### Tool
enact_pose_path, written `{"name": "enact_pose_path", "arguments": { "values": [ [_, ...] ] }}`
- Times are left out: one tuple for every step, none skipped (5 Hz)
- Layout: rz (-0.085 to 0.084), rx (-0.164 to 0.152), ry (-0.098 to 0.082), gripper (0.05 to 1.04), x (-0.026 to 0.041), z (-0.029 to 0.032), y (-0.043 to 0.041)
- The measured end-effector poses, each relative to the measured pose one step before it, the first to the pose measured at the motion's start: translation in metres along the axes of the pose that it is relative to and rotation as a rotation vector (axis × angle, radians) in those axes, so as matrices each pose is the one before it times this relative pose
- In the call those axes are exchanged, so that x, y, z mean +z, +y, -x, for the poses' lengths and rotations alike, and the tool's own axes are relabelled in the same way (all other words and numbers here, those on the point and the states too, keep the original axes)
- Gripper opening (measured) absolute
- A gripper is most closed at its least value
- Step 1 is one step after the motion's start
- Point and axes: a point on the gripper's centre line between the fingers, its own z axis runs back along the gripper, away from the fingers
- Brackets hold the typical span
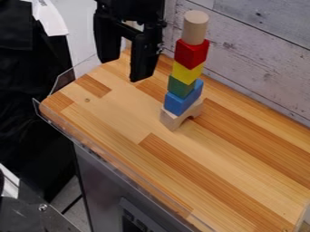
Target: Put the cylinder on the left side of the table
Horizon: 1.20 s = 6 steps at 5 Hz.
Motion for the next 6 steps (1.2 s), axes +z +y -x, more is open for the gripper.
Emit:
{"name": "enact_pose_path", "arguments": {
  "values": [
    [0.0092,0.0027,0.0275,0.998,-0.00622,0.00142,0.00018],
    [-0.0215,-0.0021,-0.036,0.998,0.01831,-0.00844,0.00015],
    [-0.0197,-0.0136,-0.0575,0.998,0.02038,-0.01113,-0.00126],
    [-0.0217,-0.0071,-0.0249,0.998,0.01502,-0.01173,0.00009],
    [-0.0248,-0.0132,0.0106,0.998,0.00632,-0.01216,-0.00284],
    [-0.0412,-0.0005,0.0306,0.998,0.00436,-0.01645,-0.00564]
  ]
}}
